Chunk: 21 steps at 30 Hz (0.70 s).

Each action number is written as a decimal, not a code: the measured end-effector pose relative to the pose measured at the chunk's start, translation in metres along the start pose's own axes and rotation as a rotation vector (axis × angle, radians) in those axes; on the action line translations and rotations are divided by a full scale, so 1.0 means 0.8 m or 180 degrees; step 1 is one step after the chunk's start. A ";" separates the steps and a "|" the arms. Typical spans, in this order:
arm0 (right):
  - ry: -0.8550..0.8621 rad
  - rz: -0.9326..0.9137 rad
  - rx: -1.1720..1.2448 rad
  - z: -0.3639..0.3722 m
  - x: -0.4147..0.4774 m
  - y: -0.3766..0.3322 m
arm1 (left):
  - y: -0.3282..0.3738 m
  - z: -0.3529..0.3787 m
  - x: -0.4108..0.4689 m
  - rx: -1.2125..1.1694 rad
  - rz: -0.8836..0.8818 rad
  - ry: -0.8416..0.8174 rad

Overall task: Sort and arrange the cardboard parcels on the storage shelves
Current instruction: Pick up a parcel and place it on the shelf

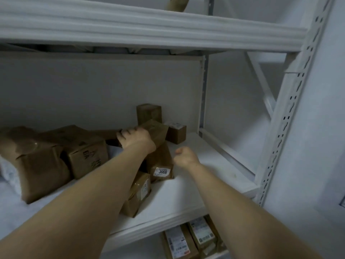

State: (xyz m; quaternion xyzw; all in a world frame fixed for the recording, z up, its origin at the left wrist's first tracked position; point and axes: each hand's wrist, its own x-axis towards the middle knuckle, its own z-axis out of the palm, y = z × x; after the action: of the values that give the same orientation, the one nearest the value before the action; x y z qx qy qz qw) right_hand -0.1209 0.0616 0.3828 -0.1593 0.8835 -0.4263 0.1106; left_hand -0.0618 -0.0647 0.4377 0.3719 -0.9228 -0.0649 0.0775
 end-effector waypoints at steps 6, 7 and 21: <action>-0.0206 0.0052 0.0132 0.016 0.052 -0.019 | 0.006 0.018 0.055 0.0008 -0.0095 -0.0153; -0.0220 0.0059 0.0147 0.018 0.058 -0.021 | 0.007 0.020 0.062 0.0148 -0.0146 -0.0273; -0.0303 0.0075 0.0352 0.004 0.079 -0.002 | 0.021 0.019 0.082 0.0182 -0.0094 -0.0402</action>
State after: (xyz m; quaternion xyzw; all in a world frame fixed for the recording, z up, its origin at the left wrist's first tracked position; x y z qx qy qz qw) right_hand -0.1777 0.0344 0.3786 -0.1626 0.8542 -0.4651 0.1661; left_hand -0.1228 -0.0971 0.4320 0.3826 -0.9217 -0.0629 0.0076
